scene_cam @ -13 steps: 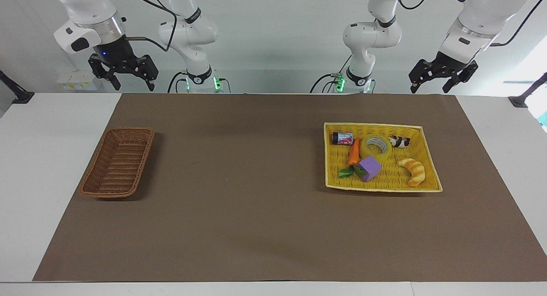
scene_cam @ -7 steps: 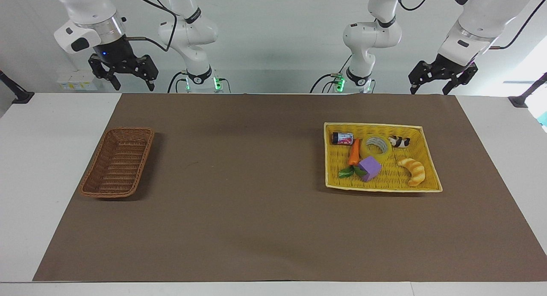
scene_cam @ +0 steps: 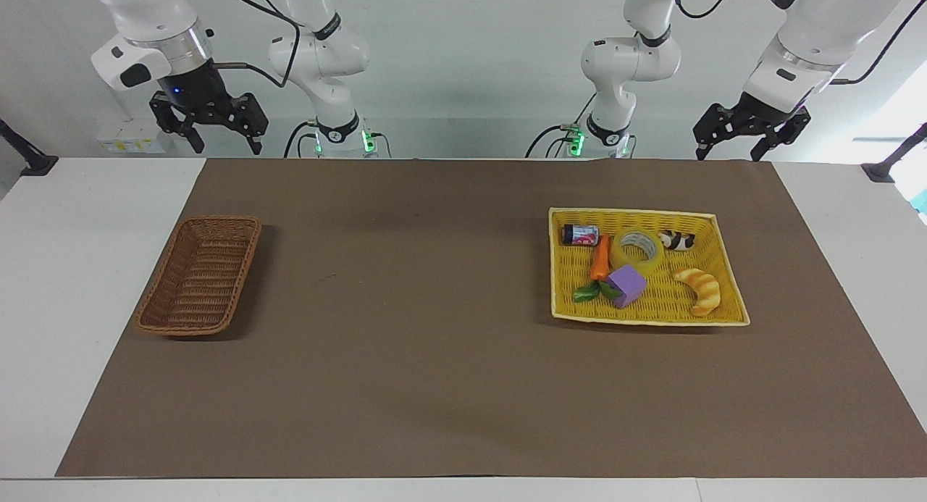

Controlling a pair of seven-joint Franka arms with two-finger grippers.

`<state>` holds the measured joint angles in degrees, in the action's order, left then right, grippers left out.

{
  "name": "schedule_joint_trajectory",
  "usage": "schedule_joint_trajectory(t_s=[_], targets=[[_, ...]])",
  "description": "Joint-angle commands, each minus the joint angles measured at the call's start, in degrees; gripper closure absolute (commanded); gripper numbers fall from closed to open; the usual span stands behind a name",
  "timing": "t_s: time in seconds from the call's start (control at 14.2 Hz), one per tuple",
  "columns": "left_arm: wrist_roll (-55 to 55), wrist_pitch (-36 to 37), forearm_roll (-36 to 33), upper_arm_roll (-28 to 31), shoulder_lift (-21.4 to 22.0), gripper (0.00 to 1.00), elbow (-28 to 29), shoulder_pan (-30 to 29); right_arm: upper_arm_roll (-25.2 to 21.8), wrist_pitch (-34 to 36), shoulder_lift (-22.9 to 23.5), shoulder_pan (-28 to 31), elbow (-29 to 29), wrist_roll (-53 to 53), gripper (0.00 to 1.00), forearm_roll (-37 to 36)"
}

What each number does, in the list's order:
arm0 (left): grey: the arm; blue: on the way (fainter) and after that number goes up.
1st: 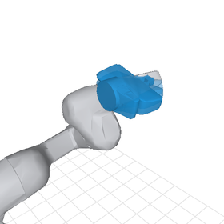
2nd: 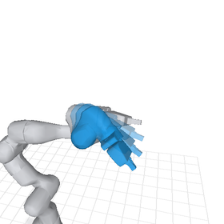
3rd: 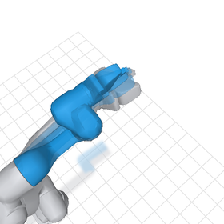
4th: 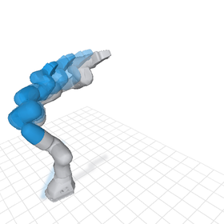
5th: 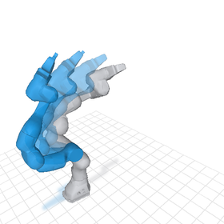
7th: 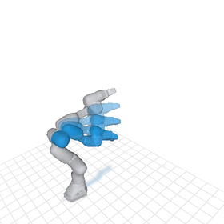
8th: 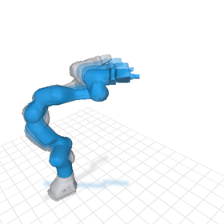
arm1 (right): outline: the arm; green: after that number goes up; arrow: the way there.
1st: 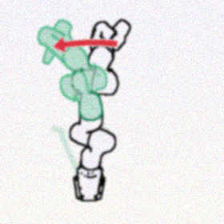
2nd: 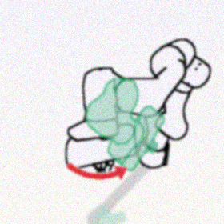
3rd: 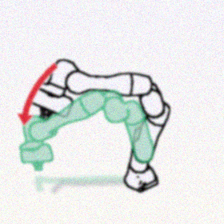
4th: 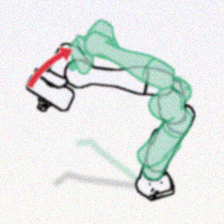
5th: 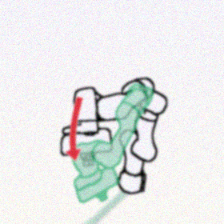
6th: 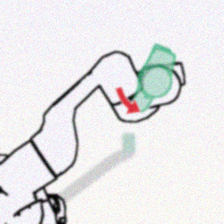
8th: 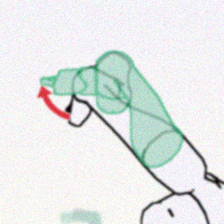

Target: Move tape to another basket

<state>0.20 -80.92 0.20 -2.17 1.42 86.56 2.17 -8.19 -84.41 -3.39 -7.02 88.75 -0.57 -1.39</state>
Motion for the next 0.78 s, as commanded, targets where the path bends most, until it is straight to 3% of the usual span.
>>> schedule_joint_trajectory(t_s=[0.0, 0.35, 0.7], targets=[[0.9, -0.8, 0.7, 0.0, 1.3, 0.00, 2.0, -0.8, 0.2, -1.1, -0.8, 0.7, 1.3, 1.6, 0.00, 0.2], [0.1, -7.6, 0.7, 0.0, 4.8, 0.00, 8.7, -0.9, 0.2, -1.1, -0.8, 0.7, 1.4, 1.7, 0.00, 0.2], [0.1, -9.5, 0.7, 0.0, 4.8, 0.00, 11.2, -0.8, 0.2, -1.1, -0.8, 0.7, 1.4, 1.6, 0.00, 0.2]])
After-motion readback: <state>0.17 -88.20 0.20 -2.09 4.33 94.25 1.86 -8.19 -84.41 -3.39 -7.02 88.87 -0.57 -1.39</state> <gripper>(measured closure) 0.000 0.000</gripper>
